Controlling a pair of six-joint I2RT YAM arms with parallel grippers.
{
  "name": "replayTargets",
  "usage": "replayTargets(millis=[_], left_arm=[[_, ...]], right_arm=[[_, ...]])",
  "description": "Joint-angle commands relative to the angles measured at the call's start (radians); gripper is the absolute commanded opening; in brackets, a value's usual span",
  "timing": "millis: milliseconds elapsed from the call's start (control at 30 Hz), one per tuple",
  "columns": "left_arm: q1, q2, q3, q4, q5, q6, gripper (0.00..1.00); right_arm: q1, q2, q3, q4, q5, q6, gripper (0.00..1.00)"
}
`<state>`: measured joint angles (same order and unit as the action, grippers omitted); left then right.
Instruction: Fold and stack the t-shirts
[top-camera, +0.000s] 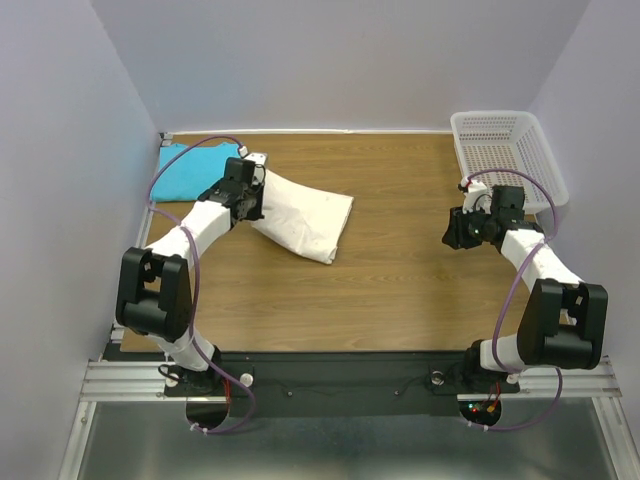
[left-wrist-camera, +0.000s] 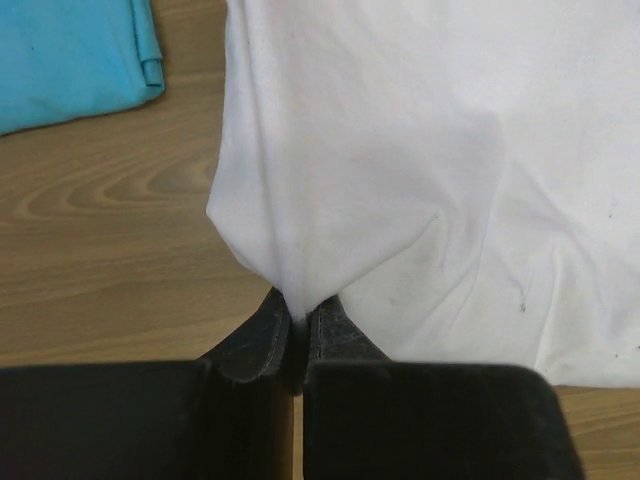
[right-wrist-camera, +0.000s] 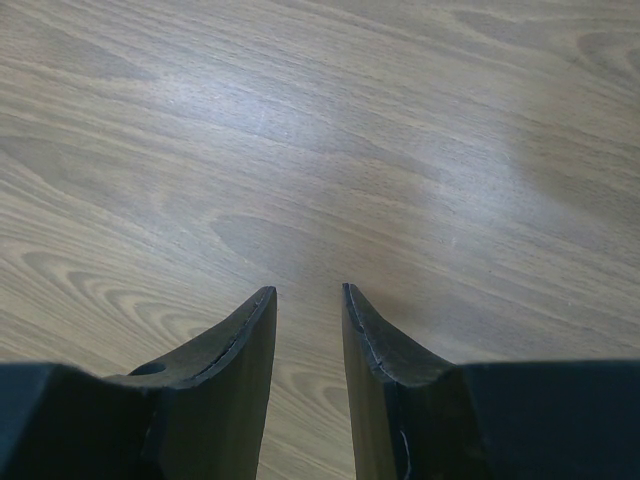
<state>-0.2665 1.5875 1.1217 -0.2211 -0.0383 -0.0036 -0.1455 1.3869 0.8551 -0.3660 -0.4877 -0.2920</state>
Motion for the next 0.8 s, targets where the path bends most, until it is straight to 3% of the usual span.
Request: replayTargets(millis=[0,167,233,433,633,700,733,767], left_arm=[[0.009,0.0,0.078,0.003,-0.051,0.05,0.0],[0.024,0.018,0.086,-0.003,0.034,0.05,0.0],[0.024,0.034,0.086,-0.035,0.142,0.036,0.0],[0.024,-0.037,-0.092,-0.035,0.282,-0.045,0.0],[0.024,-0.168,-0.341,0.075,0.393,-0.185,0.0],[0.024,-0.178,-0.39,0.094,0.408,-0.214,0.07],[0.024,-0.187,-0.399,0.104,0.408,-0.235,0.22],[0.026,-0.198,-0.408,0.109,0.402,-0.245,0.3]], right_arm=[[-0.009,-0.02,0.001,0.025,-0.018,0.002,0.38],[-0.008,-0.015,0.002,0.025,-0.023,0.002,0.38],[-0.008,-0.015,0.002,0.025,-0.022,0.002,0.38],[-0.008,-0.008,0.004,0.025,-0.026,0.001,0.38],[-0.009,0.008,0.007,0.018,-0.06,-0.004,0.38],[-0.008,0.009,0.009,0.013,-0.074,-0.007,0.38],[-0.009,0.011,0.007,0.012,-0.083,-0.007,0.38],[-0.009,0.011,0.009,0.012,-0.084,-0.01,0.38]])
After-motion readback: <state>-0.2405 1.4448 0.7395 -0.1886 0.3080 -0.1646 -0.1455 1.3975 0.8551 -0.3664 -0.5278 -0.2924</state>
